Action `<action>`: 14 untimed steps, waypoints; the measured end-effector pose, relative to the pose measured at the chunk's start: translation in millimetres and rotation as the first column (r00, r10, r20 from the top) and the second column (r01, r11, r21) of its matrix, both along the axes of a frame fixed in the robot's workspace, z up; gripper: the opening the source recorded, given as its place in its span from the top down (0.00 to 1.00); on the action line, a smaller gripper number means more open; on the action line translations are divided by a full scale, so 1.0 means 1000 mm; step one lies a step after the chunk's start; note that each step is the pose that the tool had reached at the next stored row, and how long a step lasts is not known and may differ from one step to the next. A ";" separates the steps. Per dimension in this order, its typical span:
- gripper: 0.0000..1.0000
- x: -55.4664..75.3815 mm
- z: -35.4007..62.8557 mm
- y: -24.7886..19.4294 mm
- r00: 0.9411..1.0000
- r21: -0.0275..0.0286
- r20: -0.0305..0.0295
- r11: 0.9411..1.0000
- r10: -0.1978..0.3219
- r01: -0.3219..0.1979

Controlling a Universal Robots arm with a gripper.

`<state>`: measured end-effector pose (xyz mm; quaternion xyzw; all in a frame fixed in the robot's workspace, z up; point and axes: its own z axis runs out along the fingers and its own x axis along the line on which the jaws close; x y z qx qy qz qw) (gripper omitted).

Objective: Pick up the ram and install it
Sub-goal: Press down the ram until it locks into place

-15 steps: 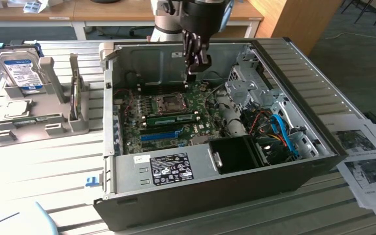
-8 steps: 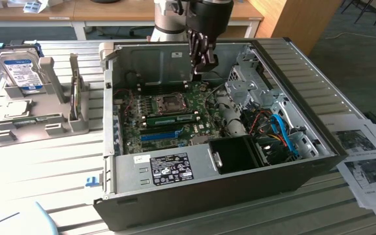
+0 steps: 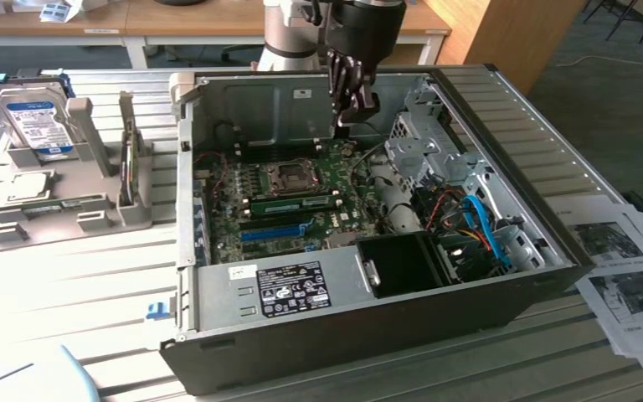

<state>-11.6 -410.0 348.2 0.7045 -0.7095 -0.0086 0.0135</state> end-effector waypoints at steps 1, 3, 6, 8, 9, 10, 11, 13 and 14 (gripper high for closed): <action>0.91 0.000 0.0000 0.0000 1.000 0.000 0.000 1.000 0.000 0.000; 0.91 0.000 -0.0006 0.0001 1.000 0.000 0.000 1.000 0.000 0.000; 0.91 0.000 -0.0021 0.0000 1.000 0.000 0.000 1.000 0.000 0.000; 0.91 0.000 -0.0034 0.0000 1.000 0.000 0.000 1.000 0.000 0.000; 0.91 0.000 -0.0042 0.0000 1.000 0.000 0.000 1.000 0.000 0.000; 0.91 0.000 -0.0050 0.0000 1.000 0.000 0.000 1.000 0.000 0.000; 0.91 0.000 -0.0060 0.0000 1.000 0.000 0.000 1.000 0.000 0.000; 0.91 0.000 -0.0079 0.0000 1.000 0.000 0.000 1.000 0.000 0.000; 0.91 0.000 -0.0089 0.0000 1.000 0.000 0.000 1.000 0.000 0.000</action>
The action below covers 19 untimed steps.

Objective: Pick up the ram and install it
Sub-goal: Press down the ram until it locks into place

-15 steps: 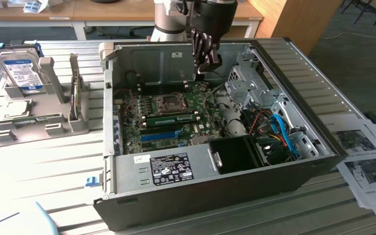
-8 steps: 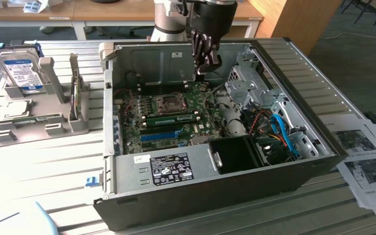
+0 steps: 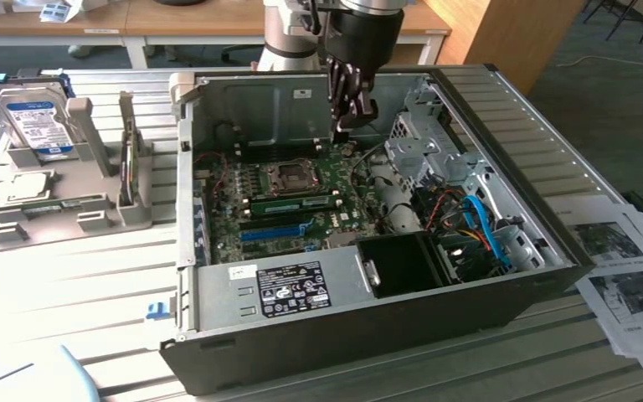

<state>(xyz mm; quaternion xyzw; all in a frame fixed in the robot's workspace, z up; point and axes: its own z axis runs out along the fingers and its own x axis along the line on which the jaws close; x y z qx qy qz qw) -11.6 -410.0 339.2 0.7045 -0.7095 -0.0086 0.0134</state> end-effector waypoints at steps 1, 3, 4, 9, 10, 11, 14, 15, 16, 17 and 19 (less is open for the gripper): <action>0.91 0.000 -0.0010 0.0000 1.000 0.000 0.000 1.000 0.000 0.000; 0.91 0.000 -0.0028 0.0000 1.000 0.000 0.000 1.000 0.000 0.000; 0.91 0.000 -0.0037 0.0000 1.000 0.000 0.000 1.000 0.000 0.000; 0.91 0.000 -0.0079 0.0000 1.000 0.000 0.000 1.000 0.000 0.000; 0.91 0.000 -0.0089 0.0000 1.000 0.000 0.000 1.000 0.000 0.000; 0.91 0.000 -0.0099 0.0000 1.000 0.000 0.000 1.000 0.000 0.000; 0.91 0.000 -0.0127 0.0000 1.000 0.000 0.000 1.000 0.000 0.000; 0.91 0.000 -0.0136 0.0000 1.000 0.000 0.000 1.000 0.000 0.000; 0.91 0.000 -0.0147 0.0000 1.000 0.000 0.000 1.000 0.000 0.000; 0.91 0.000 -0.0157 0.0000 1.000 0.000 0.000 1.000 0.000 0.000; 0.91 0.000 -0.0177 0.0000 1.000 0.000 0.000 1.000 0.000 0.000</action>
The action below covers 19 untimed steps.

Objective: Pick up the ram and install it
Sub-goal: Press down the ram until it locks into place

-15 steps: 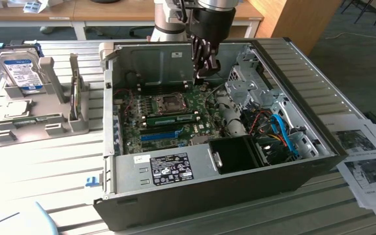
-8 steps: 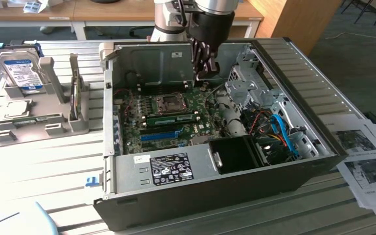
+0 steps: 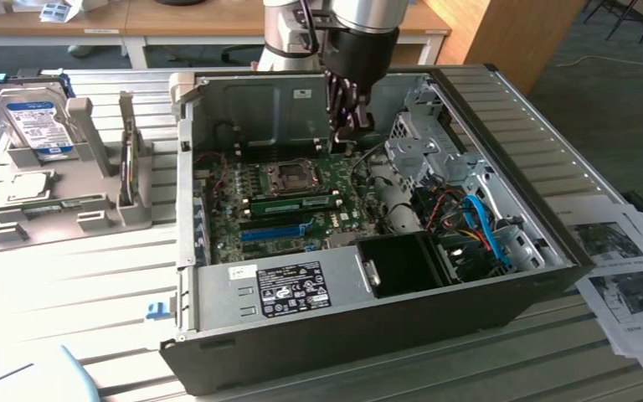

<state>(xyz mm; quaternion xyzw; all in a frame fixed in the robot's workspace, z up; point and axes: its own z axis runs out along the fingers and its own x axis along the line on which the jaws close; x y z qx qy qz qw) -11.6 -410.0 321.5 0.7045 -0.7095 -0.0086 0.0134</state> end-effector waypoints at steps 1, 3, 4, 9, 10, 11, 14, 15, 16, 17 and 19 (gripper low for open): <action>0.91 0.000 -0.0008 0.0000 1.000 0.000 0.000 1.000 0.000 0.000; 0.91 0.000 -0.0024 0.0000 1.000 0.000 0.000 1.000 0.000 0.000; 0.91 0.000 -0.0032 0.0000 1.000 0.000 0.000 1.000 0.000 0.000; 0.91 0.000 -0.0066 0.0000 1.000 0.000 0.000 1.000 0.000 0.000; 0.91 0.000 -0.0073 0.0000 1.000 0.000 0.000 1.000 0.000 0.000; 0.91 0.000 -0.0080 0.0000 1.000 0.000 0.000 1.000 0.000 0.000; 0.91 0.000 -0.0101 0.0000 1.000 0.000 0.000 1.000 0.000 0.000; 0.91 0.000 -0.0109 0.0000 1.000 0.000 0.000 1.000 0.000 0.000; 0.91 0.000 -0.0117 0.0000 1.000 0.000 0.000 1.000 0.000 0.000; 0.91 0.000 -0.0125 0.0000 1.000 0.000 0.000 1.000 0.000 0.000; 0.91 0.000 -0.0142 0.0000 1.000 0.000 0.000 1.000 0.000 0.000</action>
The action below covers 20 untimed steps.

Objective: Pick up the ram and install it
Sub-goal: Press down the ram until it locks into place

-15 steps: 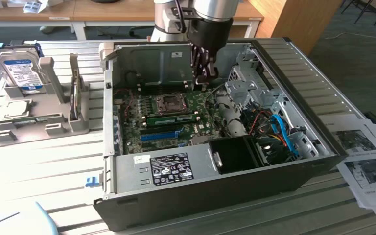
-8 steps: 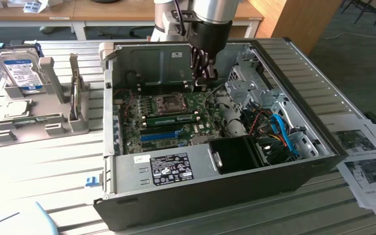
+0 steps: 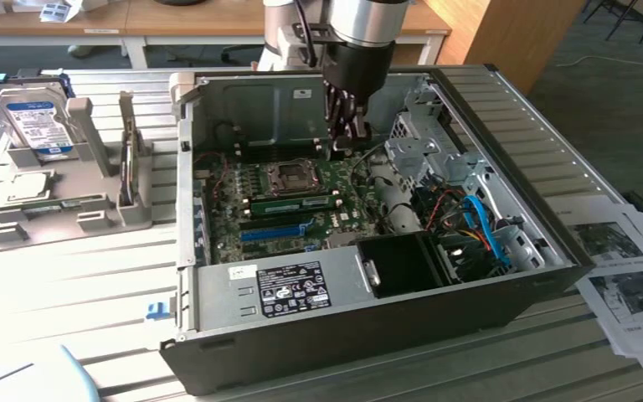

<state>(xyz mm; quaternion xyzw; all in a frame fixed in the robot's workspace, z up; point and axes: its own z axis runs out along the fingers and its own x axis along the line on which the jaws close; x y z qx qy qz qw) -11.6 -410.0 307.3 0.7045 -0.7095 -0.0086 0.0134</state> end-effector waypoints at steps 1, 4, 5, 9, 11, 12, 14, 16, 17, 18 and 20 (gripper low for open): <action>0.91 0.000 -0.0008 0.0000 1.000 0.000 0.000 1.000 0.000 0.000; 0.91 0.000 -0.0035 0.0000 1.000 0.000 0.000 1.000 0.000 0.000; 0.91 0.000 -0.0044 0.0000 1.000 0.000 0.000 1.000 0.000 0.000; 0.91 0.000 -0.0083 0.0000 1.000 0.000 0.000 1.000 0.000 0.000; 0.91 0.000 -0.0103 0.0000 1.000 0.000 0.000 1.000 0.000 0.000; 0.91 0.000 -0.0113 0.0000 1.000 0.000 0.000 1.000 0.000 0.000; 0.91 0.000 -0.0132 0.0000 1.000 0.000 0.000 1.000 0.000 0.000; 0.91 0.000 -0.0148 0.0000 1.000 0.000 0.000 1.000 0.000 0.000; 0.91 0.000 -0.0155 0.0000 1.000 0.000 0.000 1.000 0.000 0.000; 0.91 0.000 -0.0162 0.0000 1.000 0.000 0.000 1.000 0.000 0.000; 0.91 0.000 -0.0176 0.0000 1.000 0.000 0.000 1.000 0.000 0.000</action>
